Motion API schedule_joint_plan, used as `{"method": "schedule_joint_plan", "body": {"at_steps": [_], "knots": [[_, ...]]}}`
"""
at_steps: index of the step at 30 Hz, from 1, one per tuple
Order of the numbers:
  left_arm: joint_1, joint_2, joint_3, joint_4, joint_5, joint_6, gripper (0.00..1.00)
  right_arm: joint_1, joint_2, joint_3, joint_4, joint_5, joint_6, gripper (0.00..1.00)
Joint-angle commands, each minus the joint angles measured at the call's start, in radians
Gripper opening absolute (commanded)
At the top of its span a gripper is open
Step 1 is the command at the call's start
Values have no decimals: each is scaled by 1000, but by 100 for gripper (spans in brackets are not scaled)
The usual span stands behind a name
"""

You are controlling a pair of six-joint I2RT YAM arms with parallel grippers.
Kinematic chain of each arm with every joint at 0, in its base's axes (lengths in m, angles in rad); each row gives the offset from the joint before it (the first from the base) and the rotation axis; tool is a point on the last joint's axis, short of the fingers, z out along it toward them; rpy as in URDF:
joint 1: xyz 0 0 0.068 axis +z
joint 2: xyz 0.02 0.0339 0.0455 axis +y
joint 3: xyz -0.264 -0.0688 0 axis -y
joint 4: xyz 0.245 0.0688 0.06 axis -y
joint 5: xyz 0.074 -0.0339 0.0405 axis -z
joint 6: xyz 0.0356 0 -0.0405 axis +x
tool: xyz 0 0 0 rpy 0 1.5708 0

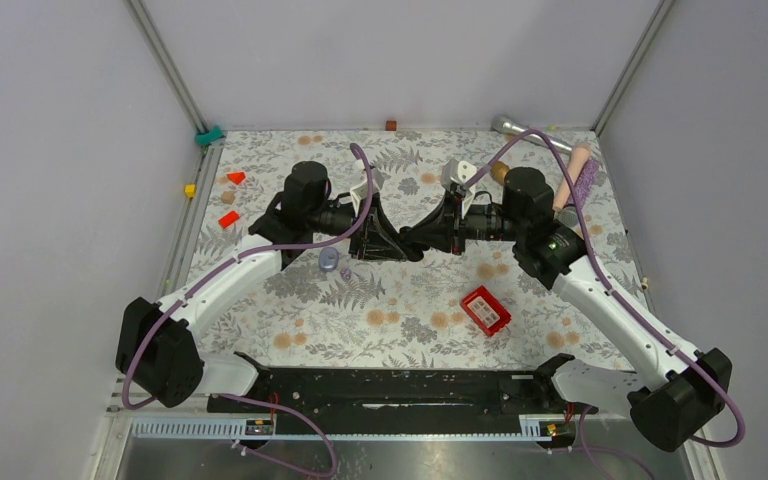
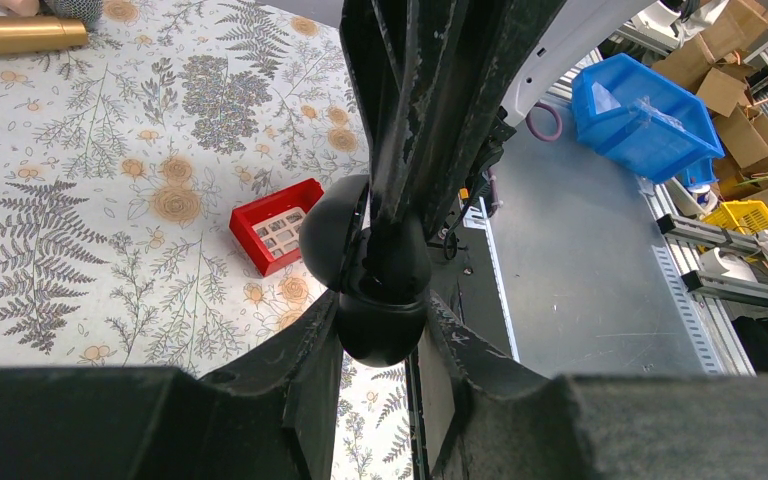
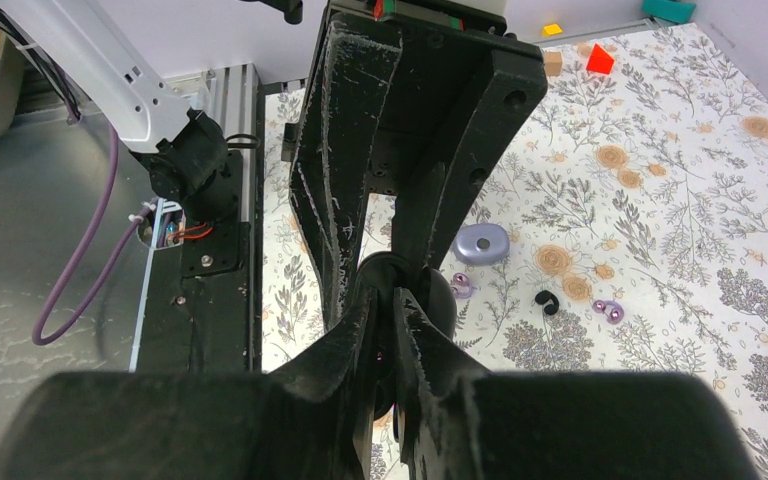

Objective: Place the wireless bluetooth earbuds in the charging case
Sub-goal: Insert the left earbud into the left side groove of the charging case, then adjust the left earbud in the left side groove of the charging case.

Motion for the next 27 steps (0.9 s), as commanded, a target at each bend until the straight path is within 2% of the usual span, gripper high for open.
{"method": "schedule_joint_plan", "body": {"at_steps": [1, 17, 27], "knots": [[-4, -3, -1, 53, 30, -4, 0, 12, 0, -1, 19, 0, -28, 16], [-4, -10, -2, 42, 27, 14, 0, 32, 27, -6, 17, 6, -39, 16], [-4, -26, 12, -11, 12, 67, 0, 32, 30, -3, 18, -60, -11, 16]]}}
